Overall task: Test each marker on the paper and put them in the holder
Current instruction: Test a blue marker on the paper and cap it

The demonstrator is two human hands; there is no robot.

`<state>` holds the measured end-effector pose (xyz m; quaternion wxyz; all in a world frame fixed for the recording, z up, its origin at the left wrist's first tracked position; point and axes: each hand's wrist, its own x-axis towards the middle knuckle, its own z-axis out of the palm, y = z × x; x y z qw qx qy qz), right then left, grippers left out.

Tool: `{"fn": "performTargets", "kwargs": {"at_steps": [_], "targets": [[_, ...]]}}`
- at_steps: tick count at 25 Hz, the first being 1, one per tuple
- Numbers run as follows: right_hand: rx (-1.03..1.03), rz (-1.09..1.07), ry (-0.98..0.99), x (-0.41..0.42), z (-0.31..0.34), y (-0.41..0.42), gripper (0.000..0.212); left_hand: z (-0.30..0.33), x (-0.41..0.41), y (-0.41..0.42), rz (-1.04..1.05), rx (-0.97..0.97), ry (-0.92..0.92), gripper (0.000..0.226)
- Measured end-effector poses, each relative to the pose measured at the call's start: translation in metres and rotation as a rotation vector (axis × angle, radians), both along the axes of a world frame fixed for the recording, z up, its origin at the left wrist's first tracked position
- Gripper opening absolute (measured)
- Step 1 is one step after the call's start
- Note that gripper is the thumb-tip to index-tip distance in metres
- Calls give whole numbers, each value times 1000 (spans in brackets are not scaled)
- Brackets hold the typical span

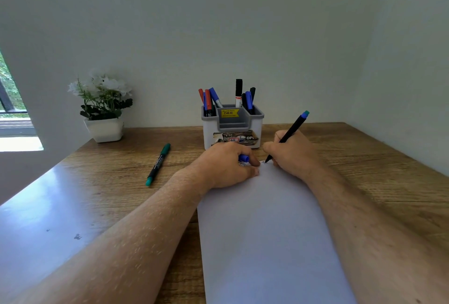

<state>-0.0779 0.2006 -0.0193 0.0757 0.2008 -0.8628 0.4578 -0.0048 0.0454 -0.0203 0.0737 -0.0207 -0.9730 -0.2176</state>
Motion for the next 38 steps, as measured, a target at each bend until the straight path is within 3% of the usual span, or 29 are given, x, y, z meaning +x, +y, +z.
{"fn": "performTargets", "kwargs": {"at_steps": [4,14,19,23,26,38], "targets": [[-31,41,-25,1,1,2,37,-1,-1,0,1,13,-4,22],[-21,-64,18,-3,1,-1,31,1,1,0,26,10,40,26],[-305,140,-149,-2,10,-10,16,10,6,-2,98,552,155,39],[-608,402,-297,2,16,-9,15,14,6,-3,149,714,234,38],[-752,454,-400,6,19,-9,7,19,6,-6,176,851,277,36],[-737,467,-411,10,19,-12,12,20,7,-1,109,881,242,38]]}}
